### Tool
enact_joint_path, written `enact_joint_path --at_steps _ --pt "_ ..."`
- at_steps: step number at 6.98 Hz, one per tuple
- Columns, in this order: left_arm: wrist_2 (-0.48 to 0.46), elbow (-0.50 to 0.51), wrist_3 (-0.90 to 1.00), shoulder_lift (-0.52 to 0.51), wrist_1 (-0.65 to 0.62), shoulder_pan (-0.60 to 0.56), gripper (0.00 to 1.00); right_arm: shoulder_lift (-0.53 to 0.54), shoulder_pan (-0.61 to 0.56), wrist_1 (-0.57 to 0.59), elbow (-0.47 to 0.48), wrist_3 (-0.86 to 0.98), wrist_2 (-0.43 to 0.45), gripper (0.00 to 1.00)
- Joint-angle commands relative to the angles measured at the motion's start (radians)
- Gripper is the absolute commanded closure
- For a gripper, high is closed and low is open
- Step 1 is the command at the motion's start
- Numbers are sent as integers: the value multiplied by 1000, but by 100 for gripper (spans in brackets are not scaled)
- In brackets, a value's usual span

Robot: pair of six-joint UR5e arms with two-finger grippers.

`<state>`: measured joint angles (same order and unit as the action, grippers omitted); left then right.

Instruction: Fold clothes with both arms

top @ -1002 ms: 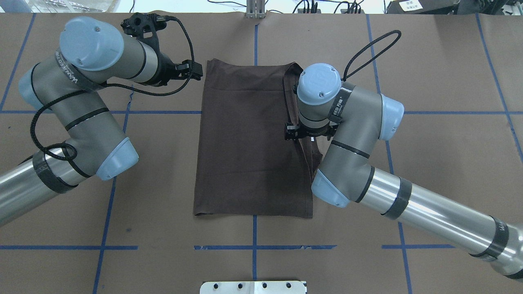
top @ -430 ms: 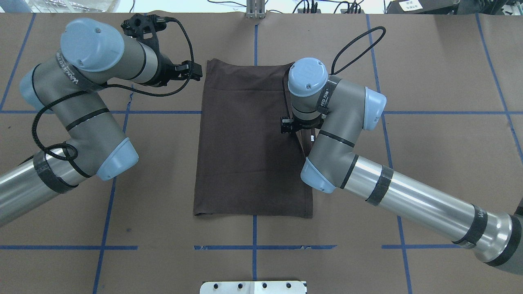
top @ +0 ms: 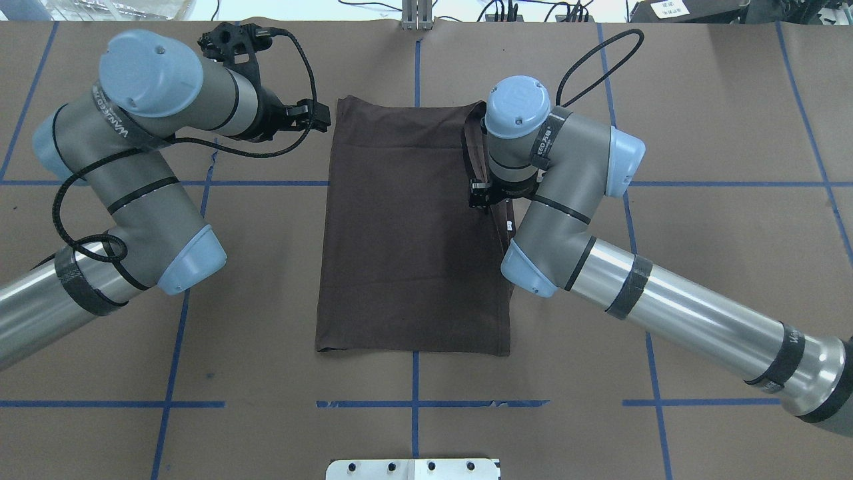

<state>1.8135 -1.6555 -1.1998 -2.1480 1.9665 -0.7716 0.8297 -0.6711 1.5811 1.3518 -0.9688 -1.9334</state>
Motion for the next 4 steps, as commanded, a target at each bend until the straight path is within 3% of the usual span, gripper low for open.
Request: enact_joint_path --at_steps 1,4 --pt "1 -3 -3 -3 0 0 0 44 -31 -4 0 57 -9 0" --pt "50 -15 -15 -3 -5 5 0 2 -74 -10 12 62 -48 0"
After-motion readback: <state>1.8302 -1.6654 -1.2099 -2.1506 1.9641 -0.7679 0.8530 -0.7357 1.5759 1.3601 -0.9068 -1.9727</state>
